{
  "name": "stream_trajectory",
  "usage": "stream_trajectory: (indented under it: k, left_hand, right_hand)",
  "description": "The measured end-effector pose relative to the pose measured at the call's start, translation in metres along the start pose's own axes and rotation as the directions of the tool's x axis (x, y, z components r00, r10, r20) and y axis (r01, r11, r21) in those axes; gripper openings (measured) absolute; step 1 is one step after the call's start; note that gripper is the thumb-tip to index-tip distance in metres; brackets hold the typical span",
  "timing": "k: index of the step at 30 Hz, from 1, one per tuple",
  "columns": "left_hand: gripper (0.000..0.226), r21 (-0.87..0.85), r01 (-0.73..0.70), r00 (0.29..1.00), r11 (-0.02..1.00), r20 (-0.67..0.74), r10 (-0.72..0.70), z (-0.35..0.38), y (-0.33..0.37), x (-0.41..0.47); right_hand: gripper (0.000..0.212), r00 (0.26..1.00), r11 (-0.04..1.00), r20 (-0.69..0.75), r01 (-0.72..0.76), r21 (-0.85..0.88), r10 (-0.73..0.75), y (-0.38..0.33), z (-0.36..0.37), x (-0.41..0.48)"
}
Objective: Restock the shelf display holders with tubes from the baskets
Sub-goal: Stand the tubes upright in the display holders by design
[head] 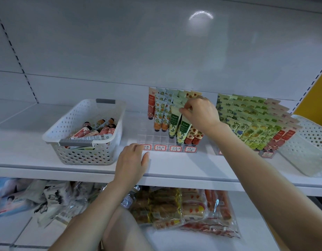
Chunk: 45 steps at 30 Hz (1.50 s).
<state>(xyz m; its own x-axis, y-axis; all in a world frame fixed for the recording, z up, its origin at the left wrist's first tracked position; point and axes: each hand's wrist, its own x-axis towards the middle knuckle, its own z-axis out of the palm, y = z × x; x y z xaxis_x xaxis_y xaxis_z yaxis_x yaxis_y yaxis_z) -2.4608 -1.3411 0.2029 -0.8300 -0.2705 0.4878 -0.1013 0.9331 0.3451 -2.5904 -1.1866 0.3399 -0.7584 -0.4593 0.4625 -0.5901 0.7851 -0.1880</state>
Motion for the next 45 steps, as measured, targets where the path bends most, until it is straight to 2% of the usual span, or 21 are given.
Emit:
stream_trajectory:
  k: [4, 9, 11, 13, 15, 18, 21, 23, 25, 28, 31, 37, 41, 45]
  left_hand:
    - [0.017, -0.018, -0.069, 0.996, 0.997, -0.063, 0.067, -0.01, 0.008, 0.004]
    - [0.036, -0.014, -0.191, 0.962, 0.981, -0.201, 0.185, -0.053, 0.017, 0.019]
    - [0.034, 0.012, -0.189, 0.948, 0.982, -0.257, 0.186, -0.072, 0.01, 0.026]
    - [0.028, 0.042, -0.124, 0.95, 0.991, -0.284, 0.13, -0.091, -0.003, 0.035]
    - [0.028, 0.079, 0.025, 0.976, 0.997, -0.216, -0.007, -0.109, -0.022, 0.044]
    - [0.033, 0.223, 0.225, 0.972, 0.948, 0.014, -0.234, -0.129, -0.061, 0.06]
    - [0.033, 0.338, 0.267, 0.896, 0.902, 0.256, -0.362, -0.135, -0.094, 0.073]
    - [0.038, 0.369, 0.257, 0.814, 0.893, 0.415, -0.405, -0.132, -0.107, 0.08]
    - [0.042, 0.392, 0.235, 0.756, 0.889, 0.502, -0.421, -0.128, -0.111, 0.086]
    - [0.039, 0.388, 0.23, 0.702, 0.893, 0.569, -0.428, -0.123, -0.113, 0.094]
    - [0.051, 0.384, 0.256, 0.641, 0.887, 0.619, -0.453, -0.119, -0.118, 0.101]
    - [0.051, 0.459, 0.174, 0.603, 0.871, 0.65, -0.463, -0.109, -0.121, 0.11]
    - [0.049, 0.448, 0.2, 0.588, 0.871, 0.656, -0.472, -0.109, -0.121, 0.112]
    - [0.033, 0.413, 0.244, 0.614, 0.877, 0.635, -0.47, -0.104, -0.122, 0.107]
  right_hand:
    - [0.028, 0.999, 0.999, -0.034, 0.024, 0.033, -0.023, -0.006, 0.001, 0.002]
    - [0.025, 0.993, 0.962, -0.028, 0.12, 0.246, -0.117, -0.041, 0.008, 0.008]
    - [0.024, 0.992, 0.937, 0.009, 0.114, 0.329, -0.124, -0.059, 0.012, 0.013]
    - [0.024, 0.989, 0.917, 0.039, 0.114, 0.382, -0.14, -0.077, 0.017, 0.021]
    - [0.024, 0.982, 0.894, 0.093, 0.107, 0.436, -0.163, -0.096, 0.022, 0.031]
    - [0.027, 0.95, 0.879, 0.251, 0.048, 0.474, -0.188, -0.128, 0.037, 0.05]
    - [0.024, 0.871, 0.928, 0.439, 0.05, 0.369, -0.222, -0.159, 0.06, 0.068]
    - [0.036, 0.81, 0.958, 0.535, 0.107, 0.267, -0.239, -0.175, 0.075, 0.074]
    - [0.039, 0.749, 0.973, 0.622, 0.155, 0.173, -0.23, -0.185, 0.086, 0.076]
    - [0.037, 0.695, 0.976, 0.693, 0.211, 0.053, -0.188, -0.194, 0.096, 0.077]
    - [0.033, 0.657, 0.955, 0.732, 0.295, -0.033, -0.178, -0.199, 0.104, 0.081]
    - [0.024, 0.574, 0.92, 0.808, 0.374, -0.119, -0.129, -0.206, 0.109, 0.087]
    - [0.024, 0.534, 0.954, 0.838, 0.293, -0.058, -0.113, -0.205, 0.107, 0.087]
    - [0.02, 0.596, 0.994, 0.796, 0.047, 0.095, -0.105, -0.204, 0.111, 0.087]
